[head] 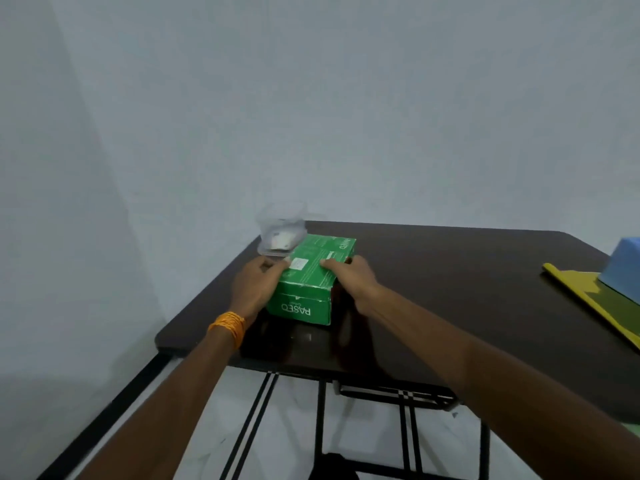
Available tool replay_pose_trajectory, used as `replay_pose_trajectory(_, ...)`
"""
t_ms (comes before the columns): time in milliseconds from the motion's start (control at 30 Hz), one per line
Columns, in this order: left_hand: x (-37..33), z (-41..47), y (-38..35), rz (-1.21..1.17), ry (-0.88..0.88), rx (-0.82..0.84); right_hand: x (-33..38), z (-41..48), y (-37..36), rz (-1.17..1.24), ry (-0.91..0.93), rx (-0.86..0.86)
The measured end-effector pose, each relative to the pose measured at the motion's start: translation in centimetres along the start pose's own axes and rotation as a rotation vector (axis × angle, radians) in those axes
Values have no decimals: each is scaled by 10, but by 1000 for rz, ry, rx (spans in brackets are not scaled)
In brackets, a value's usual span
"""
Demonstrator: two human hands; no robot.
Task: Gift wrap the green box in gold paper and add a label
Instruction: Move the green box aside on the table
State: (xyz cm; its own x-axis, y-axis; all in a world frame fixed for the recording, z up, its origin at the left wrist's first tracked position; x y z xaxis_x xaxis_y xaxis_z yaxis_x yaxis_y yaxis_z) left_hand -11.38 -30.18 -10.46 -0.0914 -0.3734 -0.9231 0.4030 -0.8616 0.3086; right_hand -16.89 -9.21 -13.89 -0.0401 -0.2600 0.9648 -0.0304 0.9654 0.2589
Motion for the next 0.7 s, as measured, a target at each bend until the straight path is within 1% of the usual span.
replay_pose_trajectory(67, 7, -3, 16, -107, 18, 19, 7, -3, -29, -12, 13, 55)
replay_pose_trajectory(200, 25, 2, 49, -197, 70, -2, 16, -3, -71, -46, 32, 105)
replay_pose_trajectory(267, 35, 5, 60, -218, 106, 5, 22, -6, -83, -64, 51, 137)
replay_pose_trajectory(433, 40, 12, 65, -195, 106, 21, 27, -5, -89, -39, 80, 163)
replay_pose_trajectory(500, 28, 8, 68, -32, 26, -48, 24, -6, -86, -30, 68, 175)
replay_pose_trajectory(567, 2, 0, 73, 188, -175, -197, 21, -7, -75, -36, 62, 161)
replay_pose_trajectory(600, -15, -7, 70, 242, -284, -252, 19, -7, -64, -52, 61, 133)
replay_pose_trajectory(633, -30, -14, 65, 255, -367, -283, 17, -9, -53, -79, 63, 98)
replay_pose_trajectory(700, -58, -23, 44, 226, -468, -284, 14, -13, -19, -132, 82, 17)
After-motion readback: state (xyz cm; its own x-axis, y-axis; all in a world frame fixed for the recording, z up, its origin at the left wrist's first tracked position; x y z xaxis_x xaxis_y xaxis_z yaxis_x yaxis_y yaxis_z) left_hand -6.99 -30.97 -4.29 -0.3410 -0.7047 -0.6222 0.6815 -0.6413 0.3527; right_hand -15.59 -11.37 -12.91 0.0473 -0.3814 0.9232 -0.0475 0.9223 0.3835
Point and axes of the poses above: each hand's wrist, its own z-axis towards the middle knuckle, its own y-axis out of the back of the hand, x = y × z, the point moved 9 cm from there along z, towards the middle knuckle, and after that the axes turned 8 degrees about -z, right-handed, at the moved point
